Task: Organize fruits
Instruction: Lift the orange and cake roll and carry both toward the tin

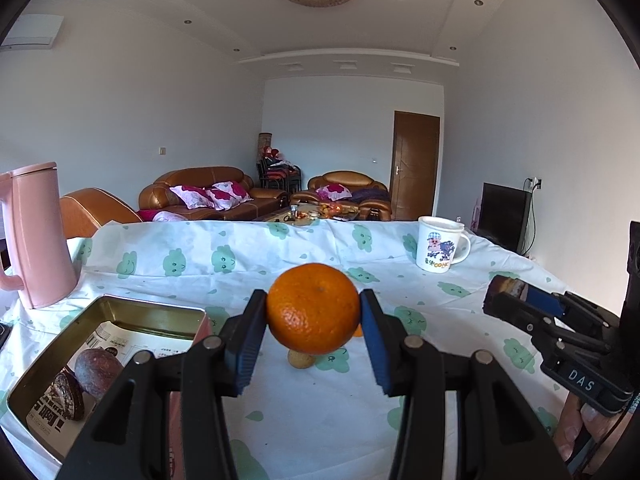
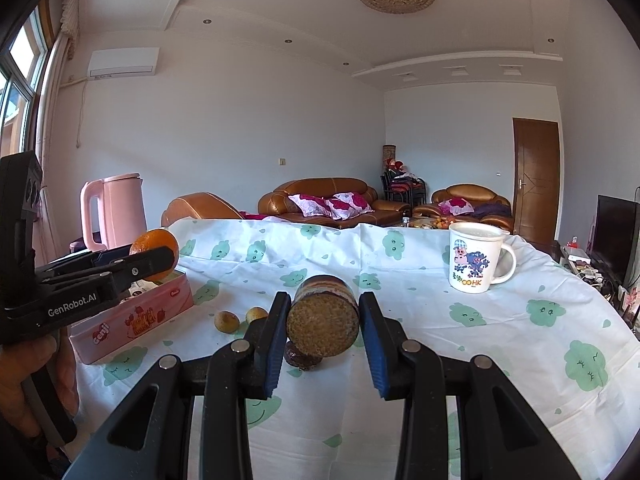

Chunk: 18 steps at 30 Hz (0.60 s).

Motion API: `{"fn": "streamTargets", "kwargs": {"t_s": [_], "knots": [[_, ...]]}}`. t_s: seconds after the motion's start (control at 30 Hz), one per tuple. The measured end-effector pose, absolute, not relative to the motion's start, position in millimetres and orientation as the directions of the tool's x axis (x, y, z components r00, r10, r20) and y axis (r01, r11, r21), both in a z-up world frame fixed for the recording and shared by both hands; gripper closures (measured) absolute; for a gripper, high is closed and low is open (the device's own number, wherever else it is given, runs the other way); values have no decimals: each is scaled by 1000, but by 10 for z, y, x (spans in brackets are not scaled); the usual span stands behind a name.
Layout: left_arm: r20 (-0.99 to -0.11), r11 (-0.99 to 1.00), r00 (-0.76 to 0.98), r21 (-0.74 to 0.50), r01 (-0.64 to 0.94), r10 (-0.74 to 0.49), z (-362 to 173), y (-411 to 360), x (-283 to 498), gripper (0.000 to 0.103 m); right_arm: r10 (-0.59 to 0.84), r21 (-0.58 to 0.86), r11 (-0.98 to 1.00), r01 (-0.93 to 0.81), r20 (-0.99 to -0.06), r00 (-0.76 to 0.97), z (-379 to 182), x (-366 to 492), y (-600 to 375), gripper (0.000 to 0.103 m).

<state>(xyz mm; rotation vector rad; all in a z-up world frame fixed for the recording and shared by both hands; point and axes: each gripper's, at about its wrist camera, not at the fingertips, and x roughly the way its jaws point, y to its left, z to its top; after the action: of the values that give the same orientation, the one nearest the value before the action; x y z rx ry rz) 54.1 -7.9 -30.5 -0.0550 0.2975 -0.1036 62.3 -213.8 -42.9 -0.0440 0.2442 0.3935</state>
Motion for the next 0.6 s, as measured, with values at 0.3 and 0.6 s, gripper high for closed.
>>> {"fn": "streamTargets", "kwargs": {"t_s": [0.3, 0.6], "knots": [[-299, 993, 948, -85, 83, -105, -309, -1, 520, 55, 362, -25, 924, -381, -262, 895, -431, 624, -2065, 66], [-317, 991, 942, -103, 82, -110, -319, 125, 449, 55, 408, -23, 901, -432, -288, 866, -343, 616, -1891, 66]]}}
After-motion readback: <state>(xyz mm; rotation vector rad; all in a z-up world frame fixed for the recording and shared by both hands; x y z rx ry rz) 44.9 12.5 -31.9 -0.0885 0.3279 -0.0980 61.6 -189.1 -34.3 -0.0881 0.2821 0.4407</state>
